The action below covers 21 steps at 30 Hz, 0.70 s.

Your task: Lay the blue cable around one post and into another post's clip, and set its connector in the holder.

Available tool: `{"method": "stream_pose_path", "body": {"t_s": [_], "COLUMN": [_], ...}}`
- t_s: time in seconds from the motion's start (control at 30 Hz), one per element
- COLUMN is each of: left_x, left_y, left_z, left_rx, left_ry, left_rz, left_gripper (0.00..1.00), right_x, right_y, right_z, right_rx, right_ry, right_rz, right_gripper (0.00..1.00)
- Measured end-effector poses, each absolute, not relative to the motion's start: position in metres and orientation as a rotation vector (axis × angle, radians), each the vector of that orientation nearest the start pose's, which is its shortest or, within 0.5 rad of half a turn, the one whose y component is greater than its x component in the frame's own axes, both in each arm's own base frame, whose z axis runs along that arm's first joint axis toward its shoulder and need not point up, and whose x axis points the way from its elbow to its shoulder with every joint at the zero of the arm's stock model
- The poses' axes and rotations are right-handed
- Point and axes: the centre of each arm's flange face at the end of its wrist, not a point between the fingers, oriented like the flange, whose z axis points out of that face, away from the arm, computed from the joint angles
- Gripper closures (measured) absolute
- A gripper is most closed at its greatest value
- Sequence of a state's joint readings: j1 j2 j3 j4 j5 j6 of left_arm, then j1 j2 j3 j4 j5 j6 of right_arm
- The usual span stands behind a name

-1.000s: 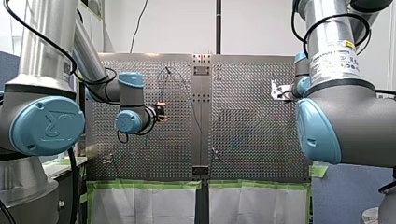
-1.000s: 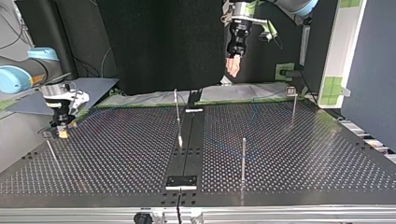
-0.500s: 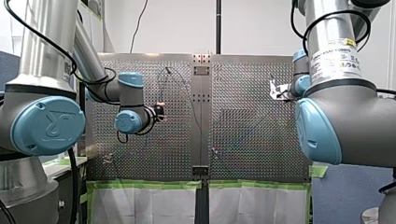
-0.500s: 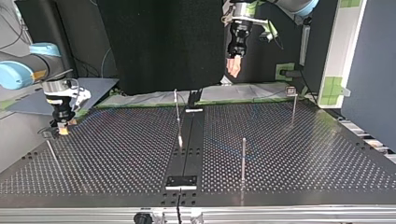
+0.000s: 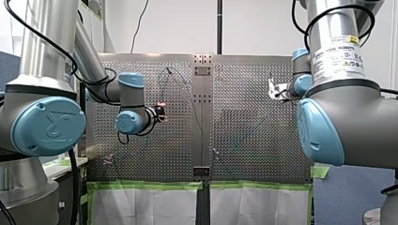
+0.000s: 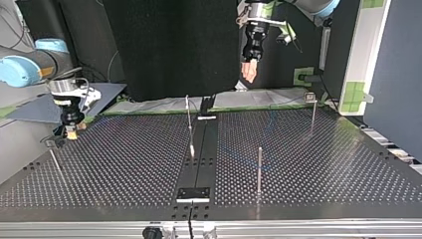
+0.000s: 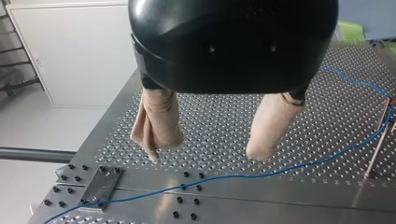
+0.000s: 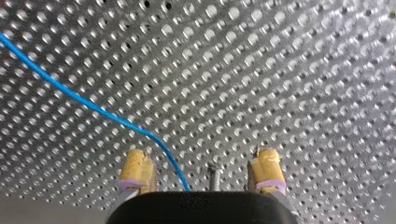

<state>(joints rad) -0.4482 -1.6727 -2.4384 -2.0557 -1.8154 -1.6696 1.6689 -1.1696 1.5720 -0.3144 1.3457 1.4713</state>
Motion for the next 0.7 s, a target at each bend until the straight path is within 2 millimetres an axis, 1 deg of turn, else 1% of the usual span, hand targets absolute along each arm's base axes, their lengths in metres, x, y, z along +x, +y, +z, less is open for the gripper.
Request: {"method": "stream_pose_path", "body": {"t_s": [0.13, 0.27, 0.5, 0.7], "left_x": [0.288, 0.287, 0.282, 0.275], "left_y": [-0.26, -0.26, -0.262, -0.268], "left_z": [0.174, 0.173, 0.169, 0.161], "left_rx": [0.049, 0.037, 0.015, 0.051], "left_ry": [1.464, 1.472, 1.504, 1.545], "left_rz": [-0.275, -0.293, -0.335, -0.358], "left_gripper": [0.0, 0.0, 0.0, 0.0], "right_x": [0.23, 0.25, 0.281, 0.304], "right_y": [-0.585, -0.572, -0.557, -0.545], "right_z": [0.281, 0.27, 0.267, 0.265], "right_rx": [1.567, 1.571, 1.559, 1.566], "right_ry": [-1.008, -0.996, -0.962, -0.946], "right_rz": [1.343, 1.348, 1.346, 1.332], "right_gripper": [0.0, 0.0, 0.0, 0.0]}}
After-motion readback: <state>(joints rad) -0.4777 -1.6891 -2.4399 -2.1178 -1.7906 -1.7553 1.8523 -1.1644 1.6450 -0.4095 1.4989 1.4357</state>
